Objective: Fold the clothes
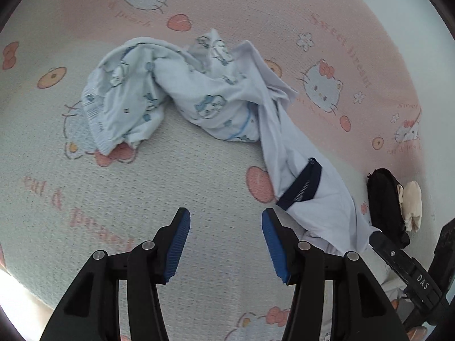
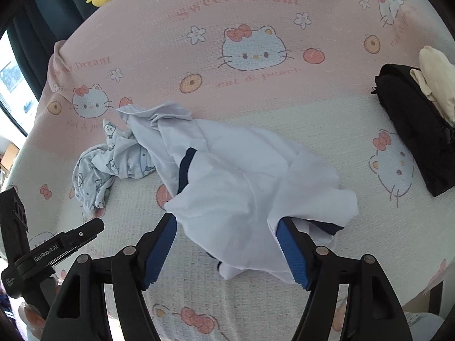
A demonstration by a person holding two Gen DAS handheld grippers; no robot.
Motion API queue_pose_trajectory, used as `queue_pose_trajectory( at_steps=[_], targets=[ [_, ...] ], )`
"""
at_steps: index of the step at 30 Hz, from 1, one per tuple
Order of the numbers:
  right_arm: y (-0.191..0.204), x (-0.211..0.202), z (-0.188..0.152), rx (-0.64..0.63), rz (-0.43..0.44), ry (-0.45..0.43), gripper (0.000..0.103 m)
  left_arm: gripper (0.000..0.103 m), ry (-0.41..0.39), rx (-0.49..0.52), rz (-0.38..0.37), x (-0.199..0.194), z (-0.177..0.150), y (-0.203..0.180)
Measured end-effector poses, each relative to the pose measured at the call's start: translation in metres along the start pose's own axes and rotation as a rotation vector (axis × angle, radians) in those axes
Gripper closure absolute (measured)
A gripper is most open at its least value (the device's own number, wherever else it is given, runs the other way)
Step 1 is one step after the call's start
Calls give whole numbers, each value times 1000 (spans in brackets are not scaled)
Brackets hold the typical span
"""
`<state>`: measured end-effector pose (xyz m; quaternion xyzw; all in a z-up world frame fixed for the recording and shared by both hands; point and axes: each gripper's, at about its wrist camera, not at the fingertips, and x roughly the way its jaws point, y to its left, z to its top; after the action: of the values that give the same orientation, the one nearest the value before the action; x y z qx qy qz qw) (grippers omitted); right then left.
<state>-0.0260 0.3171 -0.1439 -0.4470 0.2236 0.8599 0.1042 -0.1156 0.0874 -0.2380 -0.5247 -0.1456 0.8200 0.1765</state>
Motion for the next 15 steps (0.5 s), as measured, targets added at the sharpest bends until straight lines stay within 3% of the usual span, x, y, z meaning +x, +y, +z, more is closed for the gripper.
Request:
queue_pose_trajectory(
  at_steps=[5,15],
  targets=[
    [32,14,-4,-5,73,38,32,54,-37,-39,65,-1,15,38],
    [103,85,34,-16,219,183,32,54,-60,47,160,17,58,73]
  ],
)
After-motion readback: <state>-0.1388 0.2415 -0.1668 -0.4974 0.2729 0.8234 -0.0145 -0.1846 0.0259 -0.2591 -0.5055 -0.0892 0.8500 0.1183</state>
